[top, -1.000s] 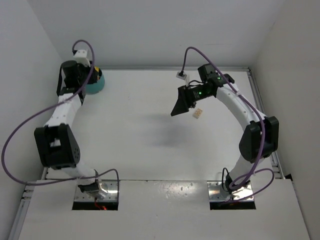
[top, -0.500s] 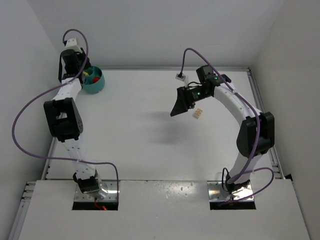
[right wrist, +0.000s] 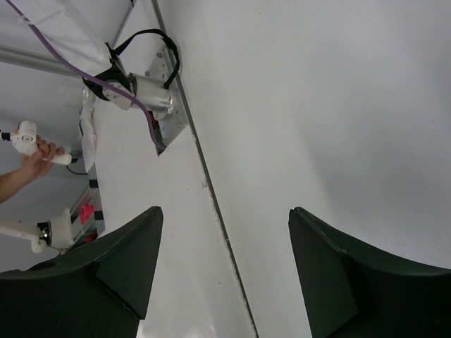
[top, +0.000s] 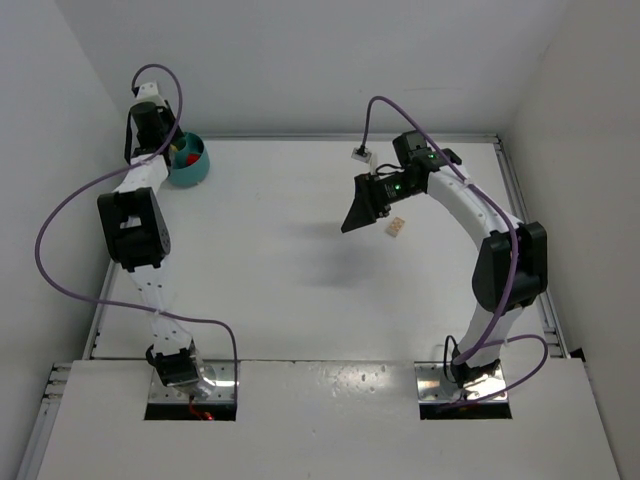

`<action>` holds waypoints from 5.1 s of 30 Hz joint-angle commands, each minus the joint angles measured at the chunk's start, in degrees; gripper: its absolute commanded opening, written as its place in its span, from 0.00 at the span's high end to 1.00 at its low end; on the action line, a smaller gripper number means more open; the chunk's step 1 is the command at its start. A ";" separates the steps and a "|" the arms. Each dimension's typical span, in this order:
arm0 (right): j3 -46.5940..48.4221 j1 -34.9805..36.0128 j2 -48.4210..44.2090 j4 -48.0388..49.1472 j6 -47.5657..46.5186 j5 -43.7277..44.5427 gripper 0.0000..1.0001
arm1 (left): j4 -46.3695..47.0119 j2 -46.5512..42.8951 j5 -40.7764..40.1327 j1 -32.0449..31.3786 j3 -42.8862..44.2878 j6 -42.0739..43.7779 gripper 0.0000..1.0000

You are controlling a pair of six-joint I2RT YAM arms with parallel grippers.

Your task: Sort the legos into containers by color

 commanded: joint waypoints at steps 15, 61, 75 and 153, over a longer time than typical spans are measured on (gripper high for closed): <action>0.45 -0.29 1.02 0.41 -0.73 -1.80 0.27 | 1.85 0.24 -1.97 0.23 -1.15 1.90 0.93; -5.97 -3.89 -1.64 5.86 4.80 51.19 0.23 | -15.19 -50.89 27.23 -4.95 -31.00 13.86 0.34; -9.39 -3.72 5.76 10.25 32.06 65.62 0.27 | -13.53 -66.55 20.18 -6.89 -43.96 8.76 0.32; -17.12 1.28 -5.39 16.04 -10.13 3.29 1.00 | -2.28 -59.96 47.61 -17.33 -66.81 -23.32 0.36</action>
